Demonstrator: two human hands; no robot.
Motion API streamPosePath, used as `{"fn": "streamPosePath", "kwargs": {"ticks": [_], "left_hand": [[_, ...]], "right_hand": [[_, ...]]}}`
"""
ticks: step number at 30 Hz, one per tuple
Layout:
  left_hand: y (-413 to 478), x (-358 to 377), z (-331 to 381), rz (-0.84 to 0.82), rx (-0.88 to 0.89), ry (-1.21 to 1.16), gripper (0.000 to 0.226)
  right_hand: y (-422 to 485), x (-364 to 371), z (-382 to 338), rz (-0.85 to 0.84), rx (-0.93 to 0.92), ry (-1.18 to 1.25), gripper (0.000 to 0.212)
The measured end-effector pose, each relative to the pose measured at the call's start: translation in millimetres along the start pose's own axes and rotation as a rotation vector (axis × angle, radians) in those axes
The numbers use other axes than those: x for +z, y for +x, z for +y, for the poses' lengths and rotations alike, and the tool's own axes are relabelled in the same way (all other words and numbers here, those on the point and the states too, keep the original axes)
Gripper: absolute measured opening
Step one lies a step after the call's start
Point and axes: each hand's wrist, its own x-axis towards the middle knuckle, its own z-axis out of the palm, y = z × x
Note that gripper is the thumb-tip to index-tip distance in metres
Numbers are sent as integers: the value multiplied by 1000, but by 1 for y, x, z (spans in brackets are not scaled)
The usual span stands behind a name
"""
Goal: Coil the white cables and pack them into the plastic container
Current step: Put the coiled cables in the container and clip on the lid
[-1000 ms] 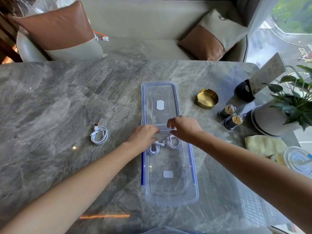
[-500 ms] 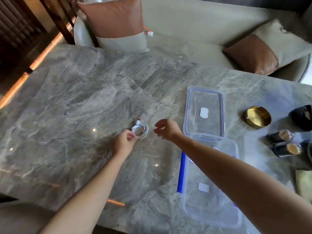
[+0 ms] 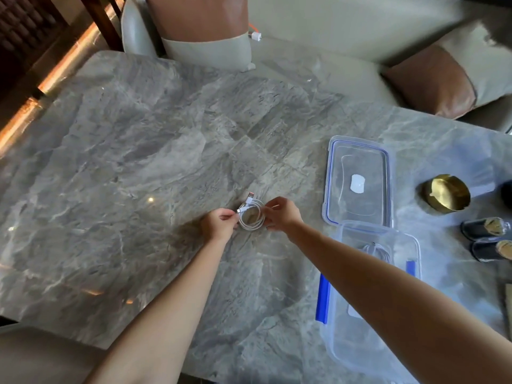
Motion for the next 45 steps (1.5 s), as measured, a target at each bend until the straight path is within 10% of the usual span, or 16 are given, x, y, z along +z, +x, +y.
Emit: {"fn": "streamPosePath", "kwargs": {"ticks": [13, 27, 40, 45], "left_hand": [[-108, 24, 71, -373, 258, -34, 16], [-198, 149, 48, -369, 820, 1175, 18], [-190, 181, 26, -333, 907, 1628, 23], [-189, 170, 47, -467, 769, 1394, 27]], "right_hand": [[-87, -140, 0, -235, -192, 33, 20], [-131, -217, 113, -124, 53, -361, 20], [-106, -200, 134, -235, 112, -407, 24], [-112, -220, 119, -403, 181, -293, 20]]}}
